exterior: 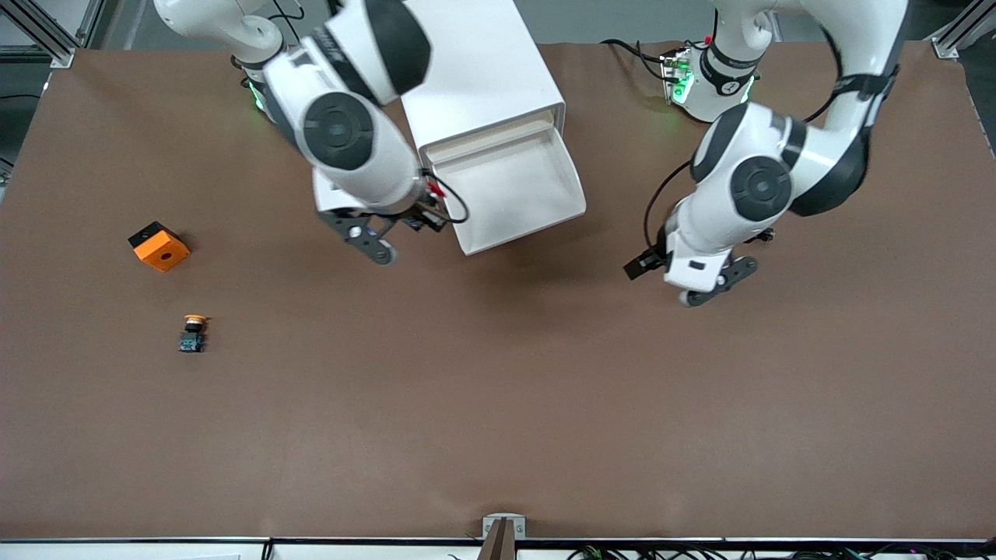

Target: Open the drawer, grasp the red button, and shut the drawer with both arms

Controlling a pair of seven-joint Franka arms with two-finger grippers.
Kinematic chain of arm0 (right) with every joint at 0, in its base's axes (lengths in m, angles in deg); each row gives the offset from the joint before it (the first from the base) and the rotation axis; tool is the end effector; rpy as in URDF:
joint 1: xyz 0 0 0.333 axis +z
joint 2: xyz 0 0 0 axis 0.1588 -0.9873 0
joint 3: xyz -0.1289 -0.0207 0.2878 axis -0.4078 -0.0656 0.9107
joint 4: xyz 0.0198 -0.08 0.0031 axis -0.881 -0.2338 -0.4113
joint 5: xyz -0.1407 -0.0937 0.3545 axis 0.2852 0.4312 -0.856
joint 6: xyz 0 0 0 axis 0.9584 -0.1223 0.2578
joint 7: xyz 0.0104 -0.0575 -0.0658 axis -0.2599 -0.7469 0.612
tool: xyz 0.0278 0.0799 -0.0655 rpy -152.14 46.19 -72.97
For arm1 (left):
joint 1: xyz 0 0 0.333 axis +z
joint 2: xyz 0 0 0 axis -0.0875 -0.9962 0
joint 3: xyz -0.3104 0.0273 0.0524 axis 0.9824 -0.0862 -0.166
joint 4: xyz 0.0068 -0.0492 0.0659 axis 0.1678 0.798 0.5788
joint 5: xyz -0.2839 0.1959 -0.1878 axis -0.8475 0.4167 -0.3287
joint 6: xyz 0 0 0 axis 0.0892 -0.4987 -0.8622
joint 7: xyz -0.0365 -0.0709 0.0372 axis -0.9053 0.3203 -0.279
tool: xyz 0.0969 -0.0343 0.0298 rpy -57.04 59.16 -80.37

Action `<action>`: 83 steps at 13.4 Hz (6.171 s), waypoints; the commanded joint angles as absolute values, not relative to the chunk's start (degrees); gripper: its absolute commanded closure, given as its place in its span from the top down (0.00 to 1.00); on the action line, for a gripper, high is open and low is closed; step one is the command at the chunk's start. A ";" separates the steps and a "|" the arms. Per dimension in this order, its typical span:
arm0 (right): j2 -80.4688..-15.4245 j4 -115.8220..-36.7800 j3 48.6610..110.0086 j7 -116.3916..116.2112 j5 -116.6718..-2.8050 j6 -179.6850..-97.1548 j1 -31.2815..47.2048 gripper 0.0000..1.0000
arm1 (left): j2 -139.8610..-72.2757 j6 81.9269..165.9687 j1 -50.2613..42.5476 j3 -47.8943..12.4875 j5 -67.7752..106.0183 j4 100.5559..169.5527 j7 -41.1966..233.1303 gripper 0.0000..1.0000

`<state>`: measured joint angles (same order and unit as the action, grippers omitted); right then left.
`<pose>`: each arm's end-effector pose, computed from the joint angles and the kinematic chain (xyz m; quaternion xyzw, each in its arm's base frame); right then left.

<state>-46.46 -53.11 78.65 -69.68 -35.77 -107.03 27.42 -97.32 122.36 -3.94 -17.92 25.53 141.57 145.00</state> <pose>0.5384 0.3601 0.5039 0.9452 -0.2902 -0.1476 0.0241 0.5476 -0.2700 0.3627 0.9618 0.2592 -0.0875 0.0096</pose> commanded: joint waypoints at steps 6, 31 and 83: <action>-43.82 -59.71 79.07 -41.28 -30.05 -104.10 16.62 0.20 | -110.68 123.50 -13.78 -17.48 29.43 132.02 160.61 1.00; -51.36 -81.52 79.07 -2.66 -18.06 -148.83 -5.44 0.20 | -113.40 119.02 -28.20 -9.05 28.03 132.37 183.55 1.00; -26.86 -62.53 78.89 -1.79 -22.63 -102.60 -9.22 1.00 | -67.89 95.46 8.18 -31.64 28.73 137.63 93.21 1.00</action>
<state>-26.82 -63.59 78.33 -4.21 -21.90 -103.57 -7.61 -71.50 93.02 8.95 -30.88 29.43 133.08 93.30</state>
